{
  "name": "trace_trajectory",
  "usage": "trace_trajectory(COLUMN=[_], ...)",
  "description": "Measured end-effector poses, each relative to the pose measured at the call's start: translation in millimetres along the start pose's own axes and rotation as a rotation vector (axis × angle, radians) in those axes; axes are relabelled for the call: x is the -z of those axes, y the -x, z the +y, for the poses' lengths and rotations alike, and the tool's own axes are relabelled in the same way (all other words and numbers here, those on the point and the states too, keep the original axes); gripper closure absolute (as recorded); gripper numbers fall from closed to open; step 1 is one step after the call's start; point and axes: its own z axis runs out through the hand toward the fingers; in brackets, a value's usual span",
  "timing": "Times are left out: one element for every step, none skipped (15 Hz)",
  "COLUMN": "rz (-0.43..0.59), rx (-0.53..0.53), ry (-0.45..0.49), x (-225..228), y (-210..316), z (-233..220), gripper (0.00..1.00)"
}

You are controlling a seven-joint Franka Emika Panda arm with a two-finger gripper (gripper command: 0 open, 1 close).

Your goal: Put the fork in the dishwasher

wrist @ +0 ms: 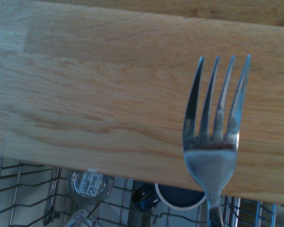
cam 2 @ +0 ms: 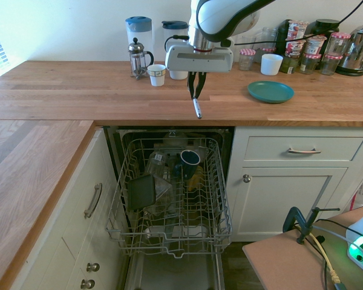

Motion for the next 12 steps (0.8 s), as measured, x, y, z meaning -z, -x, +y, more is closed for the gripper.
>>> trace_trajectory(rz=[-0.003, -0.007, -0.013, -0.019, -0.025, -0.030, -0.034, -0.037, -0.039, -0.040, -0.043, -0.047], rx=[-0.005, -0.008, -0.009, -0.009, -0.010, -0.012, -0.016, -0.021, -0.027, -0.032, -0.037, -0.042], ry=[0.003, 0.007, 0.011, 0.013, 0.015, 0.019, 0.029, 0.042, 0.053, 0.063, 0.068, 0.072], x=[-9, -18, -27, -37, -46, -56, -66, -77, -87, -96, -105, -115], y=[11, 24, 39, 54, 68, 81, 96, 107, 116, 123, 128, 130], z=[5, 11, 18, 26, 34, 43, 55, 67, 79, 89, 99, 108], gripper=[1.00, 1.00, 1.00, 1.00, 1.00, 1.00, 1.00, 1.00, 1.00, 1.00, 1.00, 1.00])
